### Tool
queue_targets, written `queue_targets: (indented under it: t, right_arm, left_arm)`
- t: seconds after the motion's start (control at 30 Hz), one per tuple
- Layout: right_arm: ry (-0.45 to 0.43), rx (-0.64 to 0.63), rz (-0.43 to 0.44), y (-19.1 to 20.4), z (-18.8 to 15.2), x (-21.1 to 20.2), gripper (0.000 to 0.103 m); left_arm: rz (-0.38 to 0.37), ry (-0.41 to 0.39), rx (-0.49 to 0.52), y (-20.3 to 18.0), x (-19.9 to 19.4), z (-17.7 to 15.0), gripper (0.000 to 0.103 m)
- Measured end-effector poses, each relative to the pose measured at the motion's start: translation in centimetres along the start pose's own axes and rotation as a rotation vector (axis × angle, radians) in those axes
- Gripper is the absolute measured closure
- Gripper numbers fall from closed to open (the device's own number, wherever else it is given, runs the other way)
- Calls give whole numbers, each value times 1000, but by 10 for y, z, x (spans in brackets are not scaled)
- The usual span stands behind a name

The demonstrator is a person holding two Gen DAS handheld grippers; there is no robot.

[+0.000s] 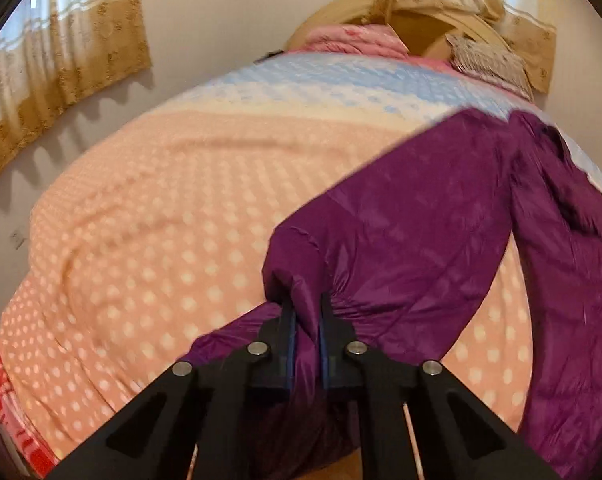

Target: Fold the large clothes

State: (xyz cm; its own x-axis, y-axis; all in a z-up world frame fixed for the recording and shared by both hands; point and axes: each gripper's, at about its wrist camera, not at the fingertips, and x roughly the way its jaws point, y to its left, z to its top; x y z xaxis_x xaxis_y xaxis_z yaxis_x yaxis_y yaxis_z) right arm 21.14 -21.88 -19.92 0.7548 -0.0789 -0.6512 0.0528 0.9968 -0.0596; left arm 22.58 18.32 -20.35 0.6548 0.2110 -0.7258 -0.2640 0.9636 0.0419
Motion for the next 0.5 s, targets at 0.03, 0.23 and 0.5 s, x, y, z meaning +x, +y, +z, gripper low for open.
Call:
queue_targets:
  t: [0.03, 0.23, 0.5]
  right_arm:
    - [-6, 3, -3, -2, 0, -2, 12]
    - [-32, 43, -41, -27, 2, -3, 12]
    - [-41, 82, -113, -63, 9, 3, 12]
  left_arm:
    - [23, -26, -2, 3, -4, 8, 96]
    - [114, -192, 15, 9, -32, 71, 97]
    - [-13, -359, 177, -100, -68, 133, 98]
